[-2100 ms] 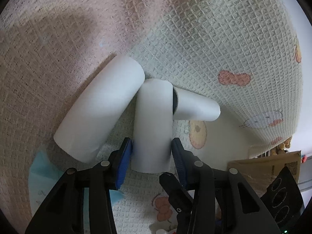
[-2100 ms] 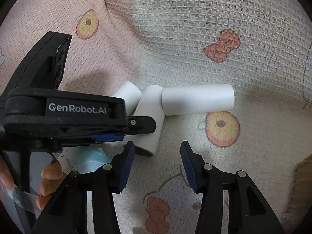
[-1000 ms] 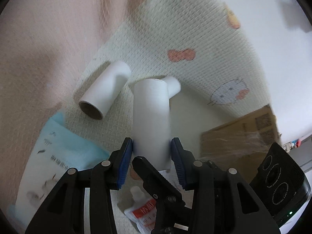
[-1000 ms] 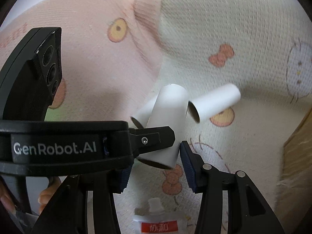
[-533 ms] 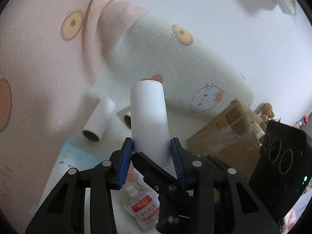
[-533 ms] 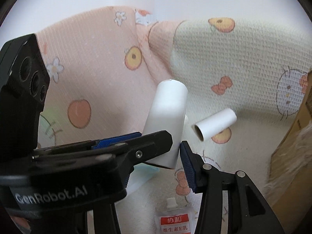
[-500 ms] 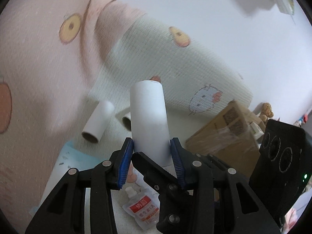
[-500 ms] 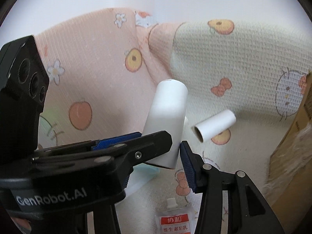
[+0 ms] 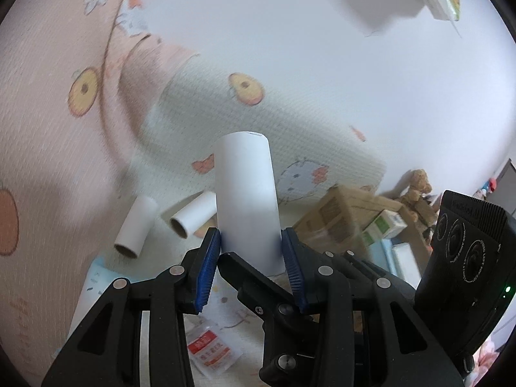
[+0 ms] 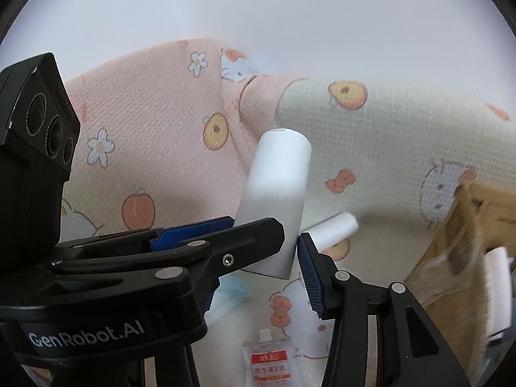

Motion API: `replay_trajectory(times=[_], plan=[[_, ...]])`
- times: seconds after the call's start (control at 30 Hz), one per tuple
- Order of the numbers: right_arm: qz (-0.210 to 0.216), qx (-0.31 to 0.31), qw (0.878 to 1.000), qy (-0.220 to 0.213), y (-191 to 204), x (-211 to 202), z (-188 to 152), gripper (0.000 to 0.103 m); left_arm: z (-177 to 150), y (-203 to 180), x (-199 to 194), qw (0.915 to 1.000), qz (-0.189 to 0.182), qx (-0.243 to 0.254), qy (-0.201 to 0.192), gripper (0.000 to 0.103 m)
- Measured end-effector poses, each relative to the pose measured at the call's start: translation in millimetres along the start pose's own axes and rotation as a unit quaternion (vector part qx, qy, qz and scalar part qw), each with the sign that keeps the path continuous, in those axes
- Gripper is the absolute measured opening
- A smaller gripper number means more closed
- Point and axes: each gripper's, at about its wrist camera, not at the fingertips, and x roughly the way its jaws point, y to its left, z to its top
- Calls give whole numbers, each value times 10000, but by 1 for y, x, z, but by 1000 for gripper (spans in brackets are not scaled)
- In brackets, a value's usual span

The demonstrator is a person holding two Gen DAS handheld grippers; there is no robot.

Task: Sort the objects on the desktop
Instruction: 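Lift the tube with the left gripper and carry it to the cardboard box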

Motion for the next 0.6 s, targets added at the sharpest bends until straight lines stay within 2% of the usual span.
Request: replay_trajectory(times=[0.27, 0.6], plan=[[-280, -109, 9992, -264, -8, -40, 18, 44, 14, -46, -12, 9988, -150, 446, -105, 43], [-510, 16, 9980, -360, -40, -78, 14, 44, 6, -96, 1, 9966, -263, 779, 40, 43]])
